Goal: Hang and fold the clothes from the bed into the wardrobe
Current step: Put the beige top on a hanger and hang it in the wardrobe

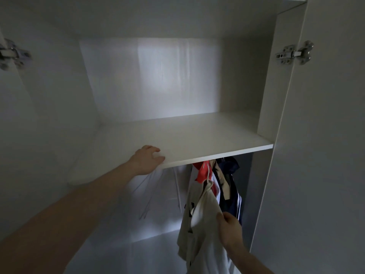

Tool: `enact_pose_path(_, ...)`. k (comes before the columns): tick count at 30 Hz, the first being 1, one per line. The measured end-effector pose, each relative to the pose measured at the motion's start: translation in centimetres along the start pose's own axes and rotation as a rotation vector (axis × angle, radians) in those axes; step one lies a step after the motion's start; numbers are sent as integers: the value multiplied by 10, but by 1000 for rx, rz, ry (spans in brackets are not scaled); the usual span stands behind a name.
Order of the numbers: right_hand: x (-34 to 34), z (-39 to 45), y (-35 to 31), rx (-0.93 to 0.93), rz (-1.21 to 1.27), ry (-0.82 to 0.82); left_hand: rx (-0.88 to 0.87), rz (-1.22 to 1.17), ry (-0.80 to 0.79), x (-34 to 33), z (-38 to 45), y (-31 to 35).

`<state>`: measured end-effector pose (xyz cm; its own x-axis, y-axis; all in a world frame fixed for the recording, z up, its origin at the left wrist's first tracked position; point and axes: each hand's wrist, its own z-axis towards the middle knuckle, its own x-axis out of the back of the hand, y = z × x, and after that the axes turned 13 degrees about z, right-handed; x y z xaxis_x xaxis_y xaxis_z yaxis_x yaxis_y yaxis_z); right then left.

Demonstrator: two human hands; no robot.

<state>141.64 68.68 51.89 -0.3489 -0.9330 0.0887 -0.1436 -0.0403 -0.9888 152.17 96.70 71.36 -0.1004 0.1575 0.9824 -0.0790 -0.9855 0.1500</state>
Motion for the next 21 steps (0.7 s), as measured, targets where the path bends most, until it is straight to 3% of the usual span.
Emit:
enact_pose_path(5, -23, 30, -1, 12, 25, -29, -34, 132, -49, -8, 18, -8)
enact_pose_path(12, -41, 75, -16, 33, 37, -97, 63, 146, -125, -20, 43, -12)
enact_pose_path(21, -61, 131, -32, 105, -25, -116, 101, 125, -111, -28, 48, -10)
